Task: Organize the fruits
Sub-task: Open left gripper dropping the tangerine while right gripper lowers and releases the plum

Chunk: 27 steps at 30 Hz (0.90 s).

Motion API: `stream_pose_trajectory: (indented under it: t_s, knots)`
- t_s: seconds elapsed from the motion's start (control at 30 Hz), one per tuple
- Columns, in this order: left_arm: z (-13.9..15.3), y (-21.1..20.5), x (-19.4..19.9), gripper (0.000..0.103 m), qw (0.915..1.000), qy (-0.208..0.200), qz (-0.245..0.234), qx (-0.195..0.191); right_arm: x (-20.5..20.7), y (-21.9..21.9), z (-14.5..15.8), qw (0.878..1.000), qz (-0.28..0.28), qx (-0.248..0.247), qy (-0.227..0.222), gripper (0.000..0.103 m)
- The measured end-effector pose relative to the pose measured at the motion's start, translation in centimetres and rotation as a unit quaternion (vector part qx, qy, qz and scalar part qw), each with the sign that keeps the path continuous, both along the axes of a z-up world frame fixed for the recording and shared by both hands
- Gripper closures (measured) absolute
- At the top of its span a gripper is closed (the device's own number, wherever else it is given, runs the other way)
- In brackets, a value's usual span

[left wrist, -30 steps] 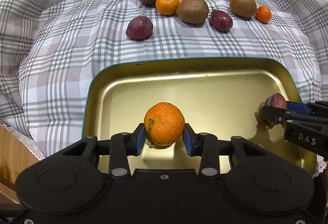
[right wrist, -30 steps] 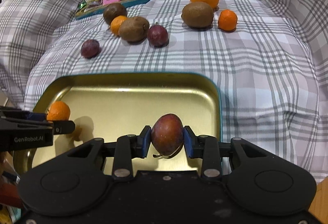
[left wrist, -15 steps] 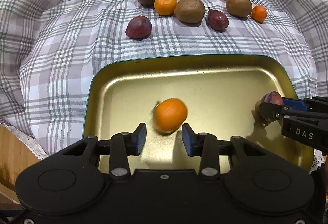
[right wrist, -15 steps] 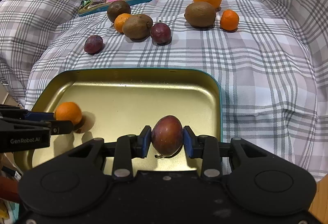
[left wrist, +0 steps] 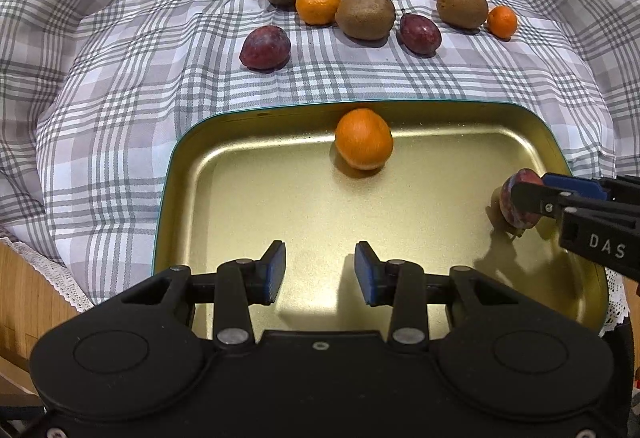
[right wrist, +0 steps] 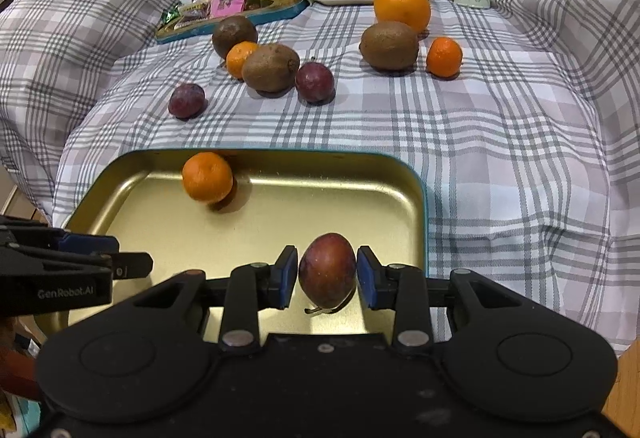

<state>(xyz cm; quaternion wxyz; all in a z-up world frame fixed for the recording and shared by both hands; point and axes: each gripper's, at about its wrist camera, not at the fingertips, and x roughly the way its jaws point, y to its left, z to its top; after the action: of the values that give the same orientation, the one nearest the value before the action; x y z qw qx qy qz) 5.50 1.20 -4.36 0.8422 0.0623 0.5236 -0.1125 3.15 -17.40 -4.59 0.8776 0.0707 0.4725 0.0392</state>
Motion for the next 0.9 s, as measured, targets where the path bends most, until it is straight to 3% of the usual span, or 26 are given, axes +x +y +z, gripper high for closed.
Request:
stream_pose_trajectory:
  t_s: [0.9]
  knots:
    - [1.0, -0.1, 0.4, 0.056, 0.9999, -0.011, 0.005, -0.008, 0.7, 0.0, 1.0, 1.000, -0.010, 0.009, -0.022, 0.067]
